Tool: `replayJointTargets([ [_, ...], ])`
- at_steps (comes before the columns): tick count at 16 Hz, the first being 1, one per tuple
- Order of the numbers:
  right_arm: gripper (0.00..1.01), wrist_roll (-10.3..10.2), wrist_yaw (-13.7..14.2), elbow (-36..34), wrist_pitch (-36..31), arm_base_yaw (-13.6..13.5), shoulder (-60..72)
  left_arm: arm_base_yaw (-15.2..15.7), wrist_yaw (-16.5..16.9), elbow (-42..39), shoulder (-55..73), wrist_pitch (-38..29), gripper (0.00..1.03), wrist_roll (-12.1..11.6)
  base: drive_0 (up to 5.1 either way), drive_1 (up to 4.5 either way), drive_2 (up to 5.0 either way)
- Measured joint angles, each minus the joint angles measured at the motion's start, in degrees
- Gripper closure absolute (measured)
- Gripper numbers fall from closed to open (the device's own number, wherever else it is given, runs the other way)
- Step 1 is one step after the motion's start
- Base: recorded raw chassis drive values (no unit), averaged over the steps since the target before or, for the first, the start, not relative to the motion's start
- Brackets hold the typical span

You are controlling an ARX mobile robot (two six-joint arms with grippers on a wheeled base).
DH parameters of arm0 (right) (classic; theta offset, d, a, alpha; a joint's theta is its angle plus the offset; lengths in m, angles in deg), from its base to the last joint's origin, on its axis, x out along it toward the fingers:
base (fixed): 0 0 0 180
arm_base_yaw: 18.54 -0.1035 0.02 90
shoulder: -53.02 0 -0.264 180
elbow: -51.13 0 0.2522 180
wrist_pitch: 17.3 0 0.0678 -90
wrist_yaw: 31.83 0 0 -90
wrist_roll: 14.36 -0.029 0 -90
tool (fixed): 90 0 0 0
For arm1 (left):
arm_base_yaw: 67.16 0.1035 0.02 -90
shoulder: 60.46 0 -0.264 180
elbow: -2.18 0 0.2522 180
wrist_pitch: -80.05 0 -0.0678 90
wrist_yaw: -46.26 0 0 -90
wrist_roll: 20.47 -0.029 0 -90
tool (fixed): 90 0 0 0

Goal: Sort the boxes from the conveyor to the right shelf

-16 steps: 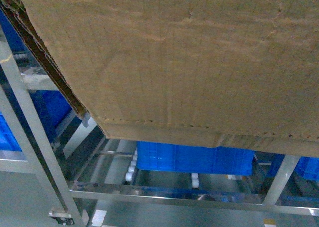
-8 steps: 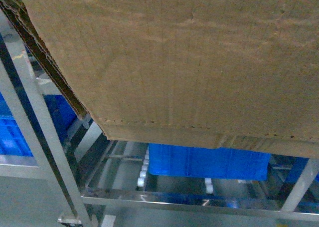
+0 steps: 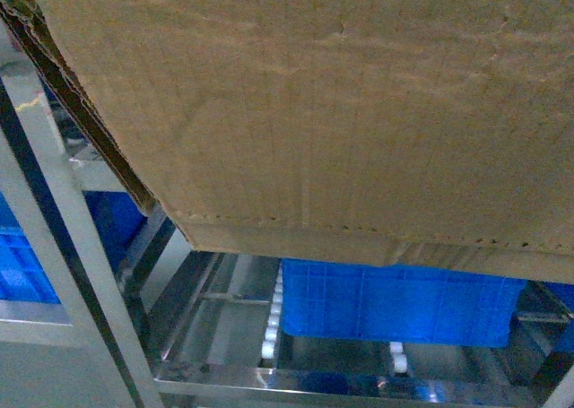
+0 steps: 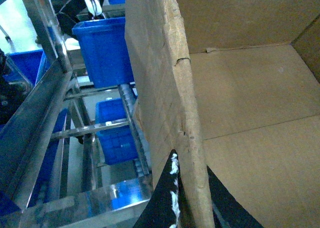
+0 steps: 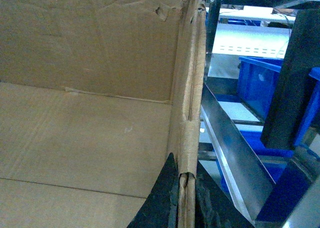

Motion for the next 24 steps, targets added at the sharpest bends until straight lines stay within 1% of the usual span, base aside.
replayJointTargets([
  [1,0.98,0.0,-0.02,0.0,-0.17,0.0,0.0,0.02,-0.04,0.0,0.0,-0.17,1.0,0.0,0.0,4.09,-4.2],
  [6,0.98,0.0,-0.02,0.0,-0.02,0.0,0.24,0.02,0.0,0.0,0.15,-0.07,1.0,0.0,0.0,0.0,0.0],
  [7,0.98,0.28,-0.61,0.22,0.96,0.0,0.44,0.0,-0.2,0.85,0.74,1.25,1.0,0.09,0.0,0.0,0.0],
  [8,0.98,1.11,-0.94,2.69,1.31,0.0,2.93,0.07,-0.72,4.02,3.34,2.19,1.0,0.22,0.0,0.0,0.0],
  [11,0.98,1.77,-1.57,9.22,2.47,0.07,8.85,1.07,-0.26,10.6,7.69,5.6,1.0,0.24,0.0,0.0,0.0],
  [12,0.98,1.79,-2.12,12.92,2.78,0.11,12.46,1.49,-0.11,14.32,10.4,7.02,1.0,-0.04,0.0,0.0,0.0],
  [16,0.98,3.52,-3.78,25.79,3.26,0.81,24.61,2.58,0.13,25.51,20.11,8.81,1.0,-1.27,0.0,0.0,0.0],
  [17,0.98,3.91,-3.89,29.86,5.62,0.81,27.58,3.04,0.13,28.68,22.93,9.97,1.0,-1.95,0.0,0.0,0.0],
  [18,0.98,4.11,-4.04,34.07,7.87,0.79,30.69,3.56,0.46,31.63,25.42,11.26,1.0,-2.03,0.0,0.0,0.0],
  [19,0.98,5.62,-4.04,37.99,5.01,0.74,34.47,4.13,0.44,34.4,27.91,10.64,1.0,-2.43,0.0,0.0,0.0],
  [20,0.98,6.73,-3.96,42.12,5.42,0.63,37.48,4.66,0.26,38.14,30.16,11.32,1.0,-2.95,0.0,0.0,0.0],
  [21,0.98,7.58,-3.78,43.63,5.46,0.28,39.36,5.11,0.37,40.41,31.69,12.07,1.0,-3.39,0.0,0.0,0.0],
  [23,0.98,7.72,-3.43,46.9,7.43,-0.17,41.42,5.66,1.16,43.85,34.29,14.64,1.0,-3.45,0.0,0.0,0.0],
  [24,0.98,7.8,-2.56,48.3,8.2,-0.61,42.23,6.12,2.1,46.01,36.11,14.93,1.0,-3.52,0.0,0.0,0.0],
])
